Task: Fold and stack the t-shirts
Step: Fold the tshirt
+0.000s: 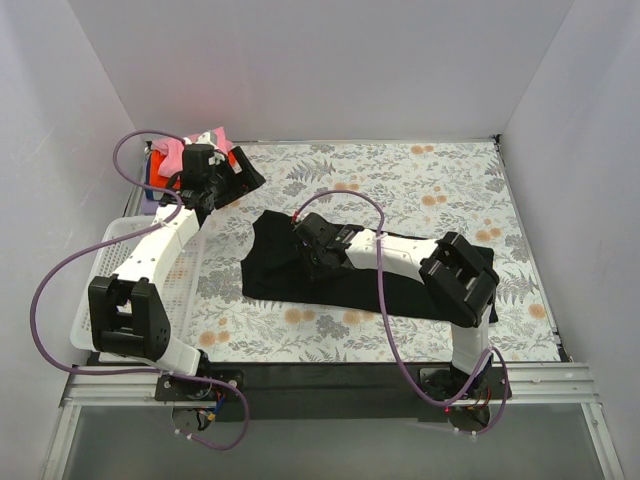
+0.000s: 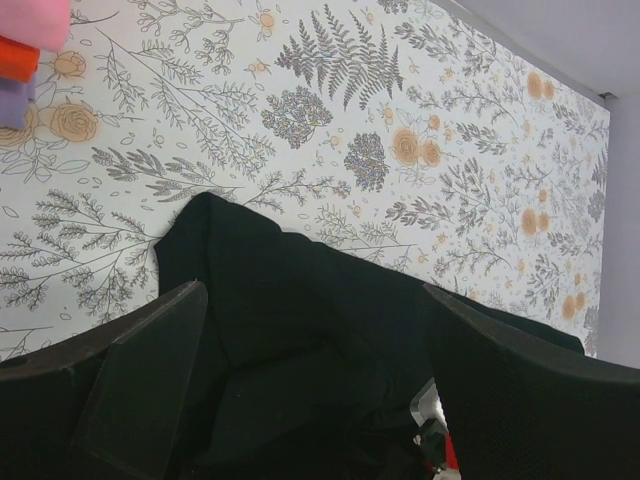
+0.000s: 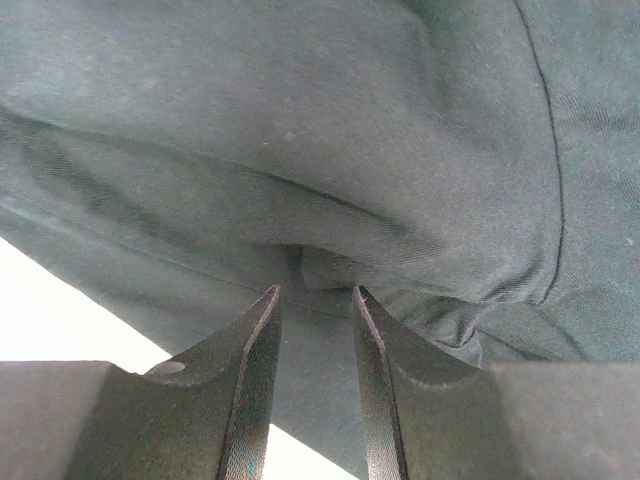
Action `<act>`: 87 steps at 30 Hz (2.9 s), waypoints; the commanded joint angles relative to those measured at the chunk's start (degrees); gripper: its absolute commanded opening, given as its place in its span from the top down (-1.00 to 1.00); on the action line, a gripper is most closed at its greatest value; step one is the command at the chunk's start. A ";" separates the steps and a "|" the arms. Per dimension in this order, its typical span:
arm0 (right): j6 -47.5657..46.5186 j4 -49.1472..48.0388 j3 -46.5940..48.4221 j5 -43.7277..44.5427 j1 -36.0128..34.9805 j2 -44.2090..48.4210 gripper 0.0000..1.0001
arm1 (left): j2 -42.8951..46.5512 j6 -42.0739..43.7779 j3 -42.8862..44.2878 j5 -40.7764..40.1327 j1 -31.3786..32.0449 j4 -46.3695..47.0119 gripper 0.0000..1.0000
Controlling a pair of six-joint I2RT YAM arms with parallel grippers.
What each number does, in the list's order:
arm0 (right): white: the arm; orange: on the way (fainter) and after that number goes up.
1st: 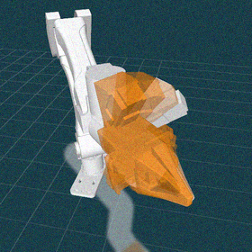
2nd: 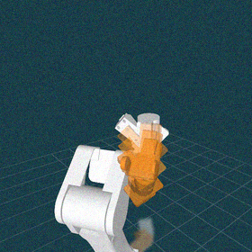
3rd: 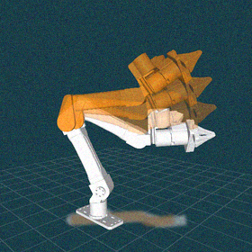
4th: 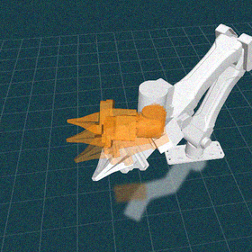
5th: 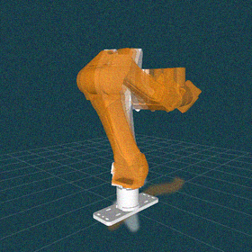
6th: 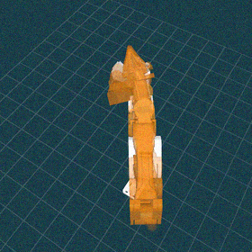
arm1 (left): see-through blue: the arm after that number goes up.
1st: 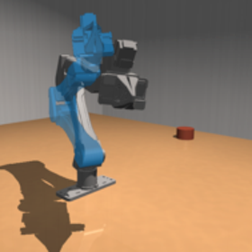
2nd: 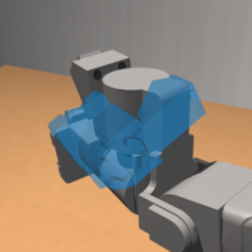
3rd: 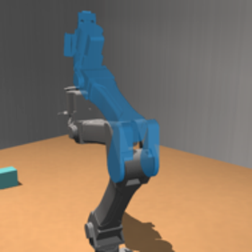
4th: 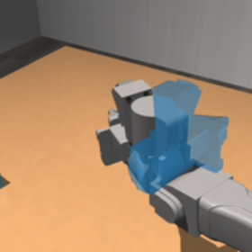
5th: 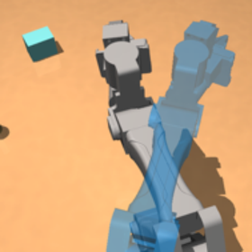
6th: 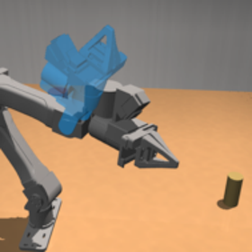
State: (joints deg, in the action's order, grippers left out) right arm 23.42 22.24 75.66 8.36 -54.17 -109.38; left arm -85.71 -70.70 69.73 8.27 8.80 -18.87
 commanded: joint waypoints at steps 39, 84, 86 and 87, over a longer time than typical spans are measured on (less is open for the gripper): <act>-0.65 3.59 5.11 4.12 -0.67 1.27 0.97 | 1.07 -0.32 -1.00 4.56 -2.12 1.21 -0.69; -0.83 10.10 -1.83 0.16 -0.76 6.28 -0.25 | -2.97 1.96 0.93 1.40 -0.81 -2.31 -0.68; -1.45 10.02 -1.31 0.60 -0.67 6.90 -0.43 | -2.88 2.05 0.93 0.43 0.16 -2.40 -0.68; -1.53 10.02 -1.22 1.30 -0.58 7.86 -0.47 | -3.06 2.14 0.93 -0.01 1.65 -2.40 -0.68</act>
State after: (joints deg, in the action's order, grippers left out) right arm 22.37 31.64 73.30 8.97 -54.50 -103.24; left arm -89.27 -69.82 69.67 10.70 8.08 -20.60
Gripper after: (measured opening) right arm 0.716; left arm 0.846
